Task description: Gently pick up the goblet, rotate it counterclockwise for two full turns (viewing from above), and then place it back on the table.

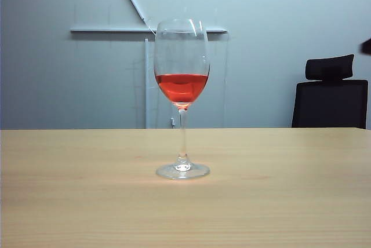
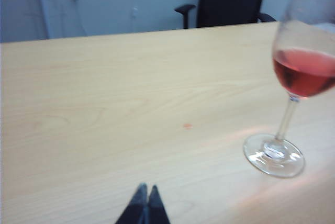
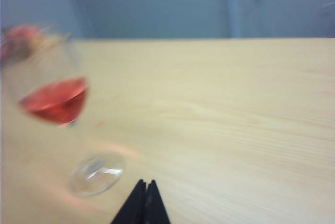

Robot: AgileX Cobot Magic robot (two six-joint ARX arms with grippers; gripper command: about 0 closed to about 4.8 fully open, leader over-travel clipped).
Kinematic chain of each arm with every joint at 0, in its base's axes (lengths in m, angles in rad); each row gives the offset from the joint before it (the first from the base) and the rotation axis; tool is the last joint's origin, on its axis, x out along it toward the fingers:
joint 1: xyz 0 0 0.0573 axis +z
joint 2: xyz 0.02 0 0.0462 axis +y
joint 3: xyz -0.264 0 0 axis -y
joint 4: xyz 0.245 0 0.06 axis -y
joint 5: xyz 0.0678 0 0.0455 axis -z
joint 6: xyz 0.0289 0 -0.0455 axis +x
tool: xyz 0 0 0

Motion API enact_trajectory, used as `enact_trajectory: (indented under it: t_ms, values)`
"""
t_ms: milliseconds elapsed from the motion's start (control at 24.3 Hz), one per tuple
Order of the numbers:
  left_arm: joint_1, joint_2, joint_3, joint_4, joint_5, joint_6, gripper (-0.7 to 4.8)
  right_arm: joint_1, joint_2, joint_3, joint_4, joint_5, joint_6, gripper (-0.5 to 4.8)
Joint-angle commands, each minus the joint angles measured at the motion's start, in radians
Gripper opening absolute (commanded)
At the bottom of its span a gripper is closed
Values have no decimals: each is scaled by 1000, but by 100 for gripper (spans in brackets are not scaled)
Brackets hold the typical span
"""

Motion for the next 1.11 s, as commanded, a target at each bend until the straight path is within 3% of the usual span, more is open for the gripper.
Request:
enact_trajectory:
  t_ms: [41, 82, 123, 288, 329, 494, 700, 1111]
  values:
    - [-24, 3, 4, 7, 1, 1, -5, 112, 261, 113, 116, -12, -154, 66]
    - [-24, 3, 4, 7, 0, 1, -5, 161, 404, 162, 174, -11, -186, 144]
    - [-24, 3, 4, 7, 0, 1, -5, 199, 541, 205, 249, -12, -188, 182]
    - [-24, 2, 4, 7, 0, 1, -5, 252, 868, 285, 462, -116, -190, 185]
    - [-24, 2, 4, 6, 0, 1, -5, 257, 980, 298, 578, -147, -190, 185]
    - [-24, -11, 4, 7, 0, 1, -5, 257, 1233, 300, 893, -168, -187, 185]
    - [-24, -14, 4, 7, 0, 1, -5, 259, 1395, 333, 1018, -237, -187, 185]
    - [-24, -15, 4, 7, 0, 1, -5, 269, 1530, 467, 1021, -278, -187, 185]
